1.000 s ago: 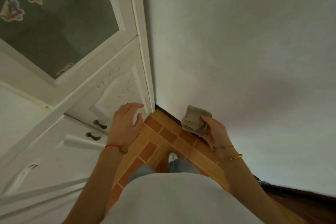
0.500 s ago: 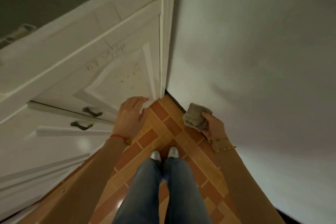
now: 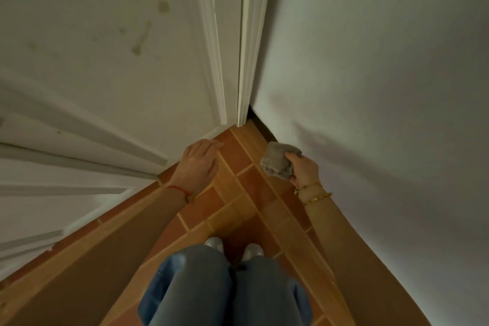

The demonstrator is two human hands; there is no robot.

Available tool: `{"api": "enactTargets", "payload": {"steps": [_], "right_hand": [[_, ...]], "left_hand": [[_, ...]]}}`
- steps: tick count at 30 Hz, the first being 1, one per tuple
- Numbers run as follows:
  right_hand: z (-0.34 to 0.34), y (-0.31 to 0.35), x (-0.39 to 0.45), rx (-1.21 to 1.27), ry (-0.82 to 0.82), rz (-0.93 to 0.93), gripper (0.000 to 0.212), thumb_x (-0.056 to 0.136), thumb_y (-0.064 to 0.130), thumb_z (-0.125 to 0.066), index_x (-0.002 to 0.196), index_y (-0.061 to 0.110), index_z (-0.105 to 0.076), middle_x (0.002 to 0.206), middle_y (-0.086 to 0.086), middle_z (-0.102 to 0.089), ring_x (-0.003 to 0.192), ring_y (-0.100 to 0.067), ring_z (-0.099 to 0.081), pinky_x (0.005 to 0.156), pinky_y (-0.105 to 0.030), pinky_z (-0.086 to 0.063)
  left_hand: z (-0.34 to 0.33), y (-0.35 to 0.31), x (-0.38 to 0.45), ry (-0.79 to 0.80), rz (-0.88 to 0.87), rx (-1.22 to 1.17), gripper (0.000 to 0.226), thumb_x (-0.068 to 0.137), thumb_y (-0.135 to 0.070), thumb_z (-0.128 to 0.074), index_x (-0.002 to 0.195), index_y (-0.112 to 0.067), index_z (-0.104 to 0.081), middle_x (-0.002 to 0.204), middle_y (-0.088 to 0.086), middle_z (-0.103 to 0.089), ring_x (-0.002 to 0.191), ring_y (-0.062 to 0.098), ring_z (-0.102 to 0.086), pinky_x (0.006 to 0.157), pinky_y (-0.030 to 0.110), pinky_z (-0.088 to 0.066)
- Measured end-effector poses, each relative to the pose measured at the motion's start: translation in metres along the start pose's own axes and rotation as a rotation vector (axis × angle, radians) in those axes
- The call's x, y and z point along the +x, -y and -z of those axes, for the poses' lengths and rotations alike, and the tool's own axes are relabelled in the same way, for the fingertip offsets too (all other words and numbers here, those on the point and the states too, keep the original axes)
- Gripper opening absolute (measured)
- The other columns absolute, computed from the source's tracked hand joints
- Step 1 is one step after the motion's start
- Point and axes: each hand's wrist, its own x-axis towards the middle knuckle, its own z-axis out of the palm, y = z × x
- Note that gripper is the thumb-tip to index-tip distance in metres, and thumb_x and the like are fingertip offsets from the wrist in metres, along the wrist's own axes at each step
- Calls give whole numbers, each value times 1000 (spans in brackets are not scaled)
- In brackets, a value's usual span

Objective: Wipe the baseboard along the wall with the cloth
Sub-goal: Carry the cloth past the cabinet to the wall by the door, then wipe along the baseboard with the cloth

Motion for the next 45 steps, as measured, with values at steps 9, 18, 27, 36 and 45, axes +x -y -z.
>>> {"api": "enactTargets", "payload": {"steps": [9,18,27,36,45], "right_hand": [[-43,-127,178,-177,35,159,38,88,13,-65,123,-2,-59,121,-18,-62,109,-31,-60,95,-49,-50],[-64,-152,250,-390,17,450,26,88,13,-63,110,-1,-65,107,-15,-66,101,-26,-63,87,-39,-54],[-80,-110,268,-1198,93,1624,29,82,-3,-51,106,4,-65,103,-9,-66,95,-21,-61,84,-29,-52],[-40,-131,304,-1915,-65,1839,22,79,4,-58,97,-1,-69,107,-23,-66,107,-35,-61,96,-40,-47],[-45,-129,315,-2074,-183,1758,42,89,8,-46,129,-4,-54,140,-28,-44,131,-38,-43,114,-44,-29]], "left_hand": [[-213,87,30,18,-71,146,45,98,-22,-46,141,-11,-48,137,11,-56,124,29,-53,104,47,-45],[-327,129,47,17,-52,176,52,100,-33,-31,142,-10,-51,144,15,-51,136,33,-43,114,58,-35],[-362,141,47,-86,-79,128,53,102,-34,-34,148,-12,-46,154,11,-44,146,29,-35,120,57,-23],[-363,144,45,-161,-118,62,51,101,-31,-38,149,-13,-43,155,9,-41,147,27,-32,122,56,-18],[-365,147,46,-175,-106,62,52,101,-32,-38,150,-16,-42,157,7,-40,149,25,-30,122,55,-18]]}}
